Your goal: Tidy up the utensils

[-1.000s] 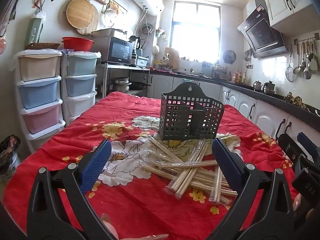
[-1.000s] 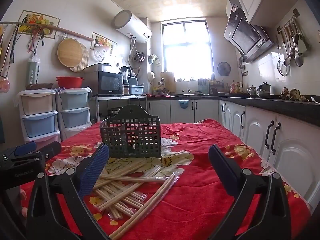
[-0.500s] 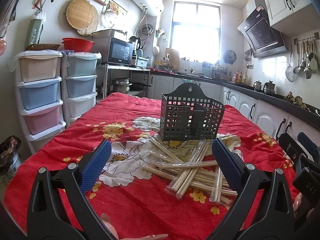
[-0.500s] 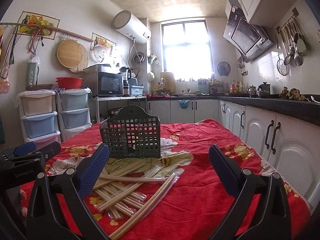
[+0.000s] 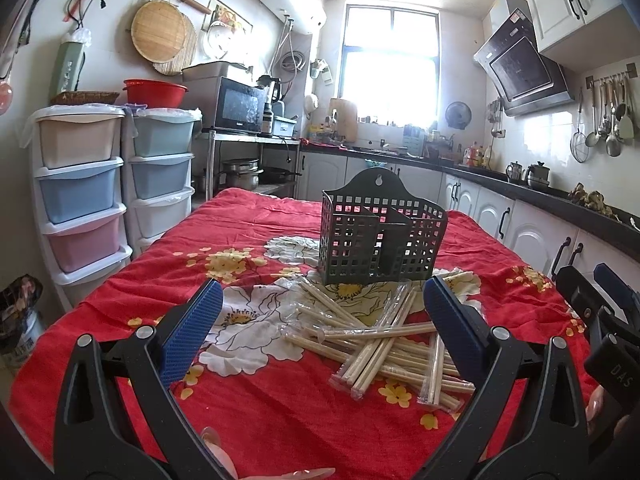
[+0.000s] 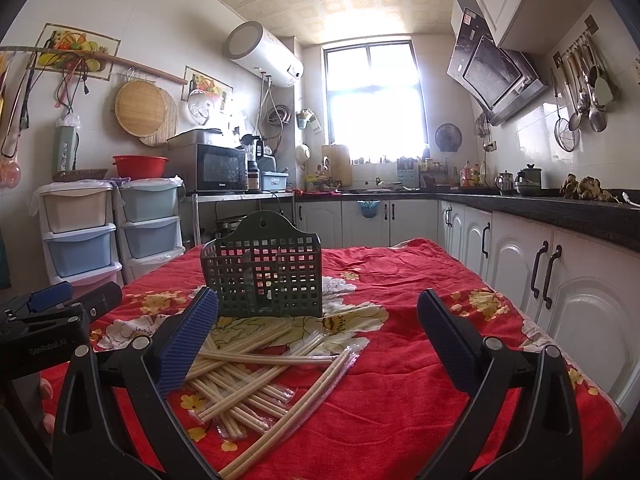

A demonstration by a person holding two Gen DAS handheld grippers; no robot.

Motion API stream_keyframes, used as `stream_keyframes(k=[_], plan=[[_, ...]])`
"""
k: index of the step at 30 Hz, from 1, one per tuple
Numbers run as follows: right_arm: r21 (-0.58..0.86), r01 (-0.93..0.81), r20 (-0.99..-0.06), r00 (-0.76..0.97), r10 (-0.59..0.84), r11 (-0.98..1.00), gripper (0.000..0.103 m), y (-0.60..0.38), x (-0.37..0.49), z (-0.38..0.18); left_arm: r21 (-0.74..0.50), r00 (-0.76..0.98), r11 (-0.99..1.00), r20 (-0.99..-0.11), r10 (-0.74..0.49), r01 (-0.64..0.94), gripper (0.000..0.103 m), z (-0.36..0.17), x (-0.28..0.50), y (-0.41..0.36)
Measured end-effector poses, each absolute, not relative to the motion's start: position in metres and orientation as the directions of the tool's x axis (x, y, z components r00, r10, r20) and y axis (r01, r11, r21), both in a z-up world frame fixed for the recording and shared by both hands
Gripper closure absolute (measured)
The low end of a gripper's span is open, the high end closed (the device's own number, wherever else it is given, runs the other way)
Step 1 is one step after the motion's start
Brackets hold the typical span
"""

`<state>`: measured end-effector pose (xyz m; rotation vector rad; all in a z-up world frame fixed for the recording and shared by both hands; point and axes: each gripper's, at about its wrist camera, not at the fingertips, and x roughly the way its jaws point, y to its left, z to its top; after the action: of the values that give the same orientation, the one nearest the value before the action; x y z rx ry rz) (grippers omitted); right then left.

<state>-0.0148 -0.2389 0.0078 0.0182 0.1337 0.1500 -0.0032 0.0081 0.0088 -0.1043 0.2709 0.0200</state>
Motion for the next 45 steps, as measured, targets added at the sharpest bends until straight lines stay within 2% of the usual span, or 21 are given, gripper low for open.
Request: stream_keyframes(k=[20, 28, 34, 45], plan=[[0.024, -0.163, -0.151, 0.975, 0.164, 0.986, 0.006, -0.236, -0.01, 0.007, -0.112, 0.956, 0.993, -0.293, 0.007, -0.042, 0.01, 0.007, 0.0, 0.01], [0.003, -0.21, -0.207, 0.956, 0.206, 0.978, 0.006, -0.228, 0.002, 0.012, -0.159, 0.938, 0.982, -0.343, 0.044, -0.105, 0.01, 0.004, 0.01, 0.03], [-0.011, -0.248, -0.289, 0.928, 0.235, 0.969, 0.006, -0.217, 0.023, 0.017, -0.169, 0.915, 0.973, -0.395, 0.082, -0.16, 0.01, 0.005, 0.022, 0.049], [-0.019, -0.234, -0.424, 0.882, 0.204, 0.972, 0.006, -0.216, 0.066, 0.017, -0.309, 0.868, 0.95, -0.48, -0.126, -0.033, 0.01, 0.0, 0.051, 0.065]])
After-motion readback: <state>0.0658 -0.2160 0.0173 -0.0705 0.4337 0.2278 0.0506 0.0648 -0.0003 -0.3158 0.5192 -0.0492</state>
